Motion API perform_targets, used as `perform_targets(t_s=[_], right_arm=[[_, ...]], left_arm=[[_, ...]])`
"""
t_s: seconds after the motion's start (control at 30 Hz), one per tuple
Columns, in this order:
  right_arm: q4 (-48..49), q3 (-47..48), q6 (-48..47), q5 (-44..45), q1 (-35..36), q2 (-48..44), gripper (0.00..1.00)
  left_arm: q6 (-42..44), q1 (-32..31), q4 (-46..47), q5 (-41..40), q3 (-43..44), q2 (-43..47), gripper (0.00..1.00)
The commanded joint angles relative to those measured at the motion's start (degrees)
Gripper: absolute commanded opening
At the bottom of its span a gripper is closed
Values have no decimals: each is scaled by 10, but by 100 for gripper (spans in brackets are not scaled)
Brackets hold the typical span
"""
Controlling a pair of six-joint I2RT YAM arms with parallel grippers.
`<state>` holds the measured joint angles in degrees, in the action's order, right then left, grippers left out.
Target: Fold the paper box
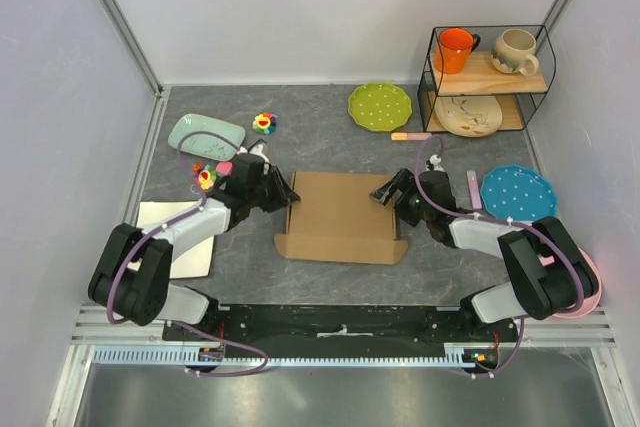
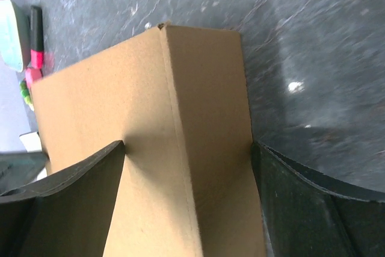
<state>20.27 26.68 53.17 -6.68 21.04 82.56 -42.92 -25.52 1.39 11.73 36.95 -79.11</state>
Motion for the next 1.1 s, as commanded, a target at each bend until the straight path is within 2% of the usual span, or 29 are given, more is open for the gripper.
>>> perform_targets(t_s=[0.0,0.13,0.2,0.3,0.37,0.5,0.57,0.7,0.8,0.83,0.93,1.07], right_arm=[[-88,-1,28,-47,30,17,92],[-89,2,18,-45,31,27,92],[-82,0,17,-48,32,34,92],[-67,1,14,-55,31,54,92],[-66,7,3,-52,31,66,92],[-95,26,-38,-15,31,67,91],[-107,35,-57,-5,31,67,91],[-122,50,-80,12,31,71,87],[-138,59,-101,31,31,66,81],[-141,60,-105,36,31,60,77],[-144,59,-117,51,31,56,68],[-144,50,-120,60,31,55,63]], left_arm=[[60,34,-76,-55,73,-3,30],[82,35,-103,-61,109,77,41],[86,34,-109,-46,110,101,43],[82,35,-106,-30,93,142,45],[85,35,-98,-48,64,163,48],[100,35,-122,-114,42,117,51],[98,35,-133,-115,47,64,51],[79,35,-89,-91,36,13,51],[62,35,-60,-48,19,5,43],[50,33,-45,-47,4,4,35],[29,28,-17,-55,-36,1,25],[6,22,15,-70,-66,0,17]])
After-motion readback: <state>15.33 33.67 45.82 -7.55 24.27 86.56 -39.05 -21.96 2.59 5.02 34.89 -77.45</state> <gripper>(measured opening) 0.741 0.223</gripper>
